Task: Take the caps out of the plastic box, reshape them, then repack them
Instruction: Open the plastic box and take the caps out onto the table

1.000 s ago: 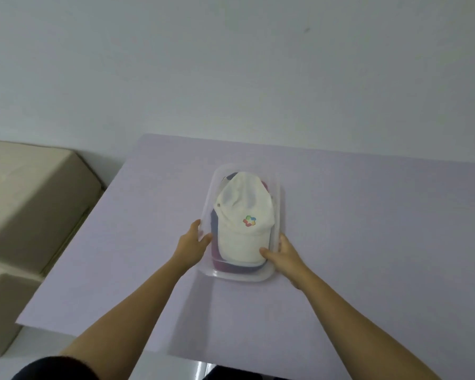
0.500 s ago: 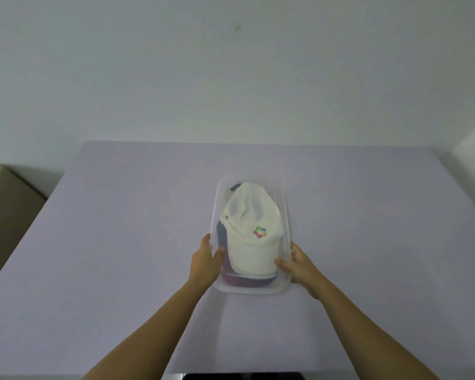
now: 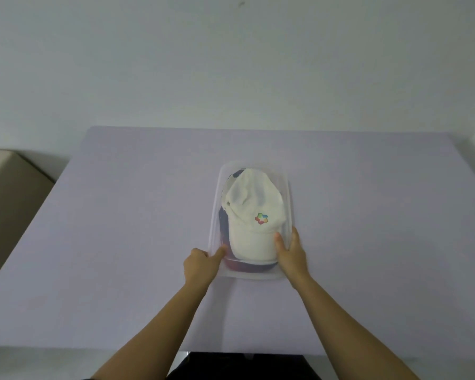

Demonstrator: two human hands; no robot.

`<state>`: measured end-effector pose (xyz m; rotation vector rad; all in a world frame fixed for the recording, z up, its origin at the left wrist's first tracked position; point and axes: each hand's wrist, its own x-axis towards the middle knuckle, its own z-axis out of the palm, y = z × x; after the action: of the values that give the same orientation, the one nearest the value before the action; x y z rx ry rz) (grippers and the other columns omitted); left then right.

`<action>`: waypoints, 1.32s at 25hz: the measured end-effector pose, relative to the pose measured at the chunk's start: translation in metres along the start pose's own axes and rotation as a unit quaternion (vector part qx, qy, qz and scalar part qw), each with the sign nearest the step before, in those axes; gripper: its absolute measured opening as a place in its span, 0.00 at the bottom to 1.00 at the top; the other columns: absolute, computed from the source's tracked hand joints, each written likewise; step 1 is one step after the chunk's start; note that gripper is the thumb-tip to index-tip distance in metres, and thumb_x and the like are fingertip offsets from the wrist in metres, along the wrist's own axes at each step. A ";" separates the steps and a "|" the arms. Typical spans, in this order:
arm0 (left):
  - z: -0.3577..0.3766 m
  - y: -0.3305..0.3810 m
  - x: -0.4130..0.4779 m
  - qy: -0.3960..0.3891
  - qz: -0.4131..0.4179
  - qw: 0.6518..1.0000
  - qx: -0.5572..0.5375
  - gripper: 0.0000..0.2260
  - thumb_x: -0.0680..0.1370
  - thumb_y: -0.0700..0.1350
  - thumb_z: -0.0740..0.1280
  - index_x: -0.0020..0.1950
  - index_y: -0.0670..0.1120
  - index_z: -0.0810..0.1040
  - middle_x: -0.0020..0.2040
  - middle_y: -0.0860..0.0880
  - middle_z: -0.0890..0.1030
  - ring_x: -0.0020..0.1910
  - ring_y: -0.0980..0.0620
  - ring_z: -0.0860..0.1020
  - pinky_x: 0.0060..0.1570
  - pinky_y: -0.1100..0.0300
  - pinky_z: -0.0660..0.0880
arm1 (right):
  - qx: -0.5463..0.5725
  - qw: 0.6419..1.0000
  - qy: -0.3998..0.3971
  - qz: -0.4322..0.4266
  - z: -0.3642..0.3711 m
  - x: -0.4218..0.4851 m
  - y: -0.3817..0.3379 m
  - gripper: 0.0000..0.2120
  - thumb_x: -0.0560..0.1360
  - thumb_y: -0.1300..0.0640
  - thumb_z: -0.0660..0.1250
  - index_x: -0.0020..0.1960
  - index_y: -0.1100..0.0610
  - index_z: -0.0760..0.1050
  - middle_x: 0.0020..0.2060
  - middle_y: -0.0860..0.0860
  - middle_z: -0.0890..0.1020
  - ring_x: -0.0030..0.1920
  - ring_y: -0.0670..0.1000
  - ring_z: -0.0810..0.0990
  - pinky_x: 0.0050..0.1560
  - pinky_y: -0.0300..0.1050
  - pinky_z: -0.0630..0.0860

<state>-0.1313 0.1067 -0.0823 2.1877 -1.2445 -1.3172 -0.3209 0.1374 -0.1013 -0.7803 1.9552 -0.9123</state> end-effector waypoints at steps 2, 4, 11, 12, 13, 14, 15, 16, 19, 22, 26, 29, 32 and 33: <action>-0.004 0.003 -0.003 -0.012 0.005 1.000 0.005 0.26 0.73 0.57 0.69 0.29 0.46 0.56 0.26 0.51 0.59 0.25 0.53 0.58 0.26 0.62 0.56 | -0.014 1.000 -0.005 0.006 0.000 0.003 0.003 0.30 0.78 0.45 0.58 0.75 0.53 0.53 0.70 0.56 0.68 0.68 0.59 0.69 0.67 0.53 0.67; -0.006 0.003 -0.005 -0.024 -0.004 1.000 -0.002 0.27 0.73 0.56 0.69 0.29 0.46 0.55 0.26 0.50 0.57 0.25 0.52 0.56 0.26 0.61 0.56 | -0.023 1.000 -0.005 0.008 0.002 0.004 0.002 0.30 0.78 0.45 0.58 0.75 0.53 0.52 0.70 0.57 0.68 0.68 0.59 0.69 0.67 0.54 0.67; -0.011 0.006 -0.010 -0.047 -0.028 0.998 -0.003 0.23 0.75 0.55 0.67 0.31 0.44 0.61 0.30 0.49 0.60 0.29 0.52 0.61 0.29 0.61 0.58 | -0.010 1.000 -0.006 0.005 0.002 -0.001 0.002 0.30 0.78 0.45 0.57 0.75 0.54 0.52 0.71 0.56 0.67 0.69 0.60 0.67 0.68 0.55 0.66; -0.011 0.006 -0.011 -0.050 -0.032 0.998 -0.007 0.22 0.75 0.55 0.67 0.32 0.43 0.62 0.30 0.49 0.61 0.29 0.52 0.61 0.29 0.61 0.59 | -0.012 1.000 -0.005 0.007 0.002 0.000 0.003 0.30 0.78 0.45 0.57 0.75 0.54 0.52 0.71 0.56 0.67 0.69 0.60 0.67 0.68 0.55 0.66; -0.010 0.006 -0.012 -0.052 -0.032 0.998 -0.012 0.22 0.75 0.55 0.67 0.32 0.43 0.62 0.30 0.49 0.61 0.29 0.52 0.61 0.29 0.61 0.59 | -0.013 1.000 -0.002 0.008 0.002 0.000 0.004 0.30 0.78 0.45 0.57 0.75 0.54 0.53 0.71 0.56 0.67 0.69 0.60 0.68 0.68 0.56 0.66; -0.010 0.007 -0.013 -0.052 -0.025 0.998 -0.015 0.22 0.75 0.55 0.67 0.32 0.44 0.60 0.30 0.49 0.60 0.29 0.52 0.60 0.29 0.61 0.58 | -0.010 1.000 0.000 0.010 0.002 0.001 0.004 0.30 0.78 0.45 0.57 0.75 0.54 0.53 0.70 0.56 0.67 0.68 0.60 0.68 0.68 0.56 0.66; -0.011 0.007 -0.014 -0.047 -0.016 0.999 -0.013 0.23 0.75 0.54 0.67 0.31 0.44 0.59 0.29 0.49 0.59 0.28 0.53 0.59 0.28 0.61 0.58 | -0.005 1.000 0.001 0.010 0.003 0.000 0.003 0.30 0.78 0.45 0.57 0.75 0.54 0.53 0.70 0.56 0.68 0.68 0.60 0.69 0.67 0.57 0.67; -0.013 0.008 -0.013 -0.045 -0.006 0.999 -0.008 0.23 0.75 0.54 0.66 0.31 0.44 0.58 0.29 0.50 0.59 0.27 0.53 0.58 0.28 0.62 0.57 | 0.000 1.000 0.003 0.012 0.004 0.000 0.002 0.29 0.78 0.44 0.57 0.75 0.54 0.54 0.69 0.56 0.69 0.67 0.60 0.69 0.67 0.57 0.67; -0.018 0.007 -0.009 -0.057 0.010 0.998 0.025 0.20 0.75 0.55 0.66 0.34 0.43 0.63 0.30 0.49 0.63 0.30 0.52 0.63 0.29 0.62 0.60 | 0.008 1.000 -0.006 0.016 0.004 -0.003 -0.001 0.29 0.77 0.44 0.58 0.74 0.53 0.55 0.69 0.56 0.70 0.66 0.59 0.70 0.66 0.58 0.68; -0.020 0.007 -0.007 -0.079 0.007 0.996 0.045 0.18 0.73 0.56 0.67 0.43 0.41 0.69 0.33 0.48 0.67 0.32 0.53 0.67 0.30 0.63 0.64 | 0.011 1.000 -0.019 0.010 0.000 -0.004 -0.001 0.29 0.78 0.45 0.58 0.75 0.53 0.55 0.69 0.55 0.69 0.67 0.59 0.69 0.67 0.56 0.67; -0.016 0.008 -0.011 -0.025 0.049 0.998 0.024 0.22 0.71 0.53 0.71 0.33 0.45 0.60 0.29 0.50 0.61 0.27 0.54 0.59 0.27 0.63 0.58 | 0.020 0.999 -0.028 0.014 -0.004 -0.003 -0.001 0.29 0.77 0.45 0.59 0.74 0.52 0.55 0.69 0.53 0.70 0.67 0.57 0.69 0.68 0.55 0.67; -0.015 0.005 -0.017 -0.007 0.050 0.998 -0.024 0.23 0.70 0.51 0.72 0.31 0.45 0.58 0.29 0.50 0.59 0.28 0.53 0.57 0.28 0.61 0.58 | 0.063 0.997 -0.032 0.024 -0.008 -0.007 -0.002 0.27 0.76 0.44 0.62 0.72 0.50 0.60 0.65 0.50 0.73 0.62 0.53 0.73 0.61 0.49 0.71; -0.013 0.010 -0.020 -0.020 0.056 0.994 -0.097 0.17 0.71 0.49 0.72 0.38 0.45 0.64 0.35 0.49 0.67 0.32 0.53 0.64 0.31 0.62 0.64 | 0.123 0.991 -0.051 0.029 -0.015 -0.008 -0.008 0.23 0.77 0.44 0.60 0.69 0.50 0.64 0.62 0.48 0.73 0.57 0.49 0.72 0.55 0.44 0.69; -0.012 0.015 -0.023 -0.044 0.055 0.984 -0.162 0.14 0.71 0.47 0.72 0.43 0.45 0.66 0.37 0.48 0.70 0.34 0.52 0.68 0.34 0.61 0.68 | 0.135 0.988 -0.056 0.038 -0.016 -0.008 -0.010 0.23 0.78 0.43 0.57 0.69 0.51 0.64 0.62 0.46 0.72 0.59 0.48 0.71 0.58 0.44 0.66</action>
<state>-0.1340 0.1147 -0.0536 1.8295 -1.0759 -1.4676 -0.3293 0.1434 -0.0832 -0.5822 1.7069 -1.0382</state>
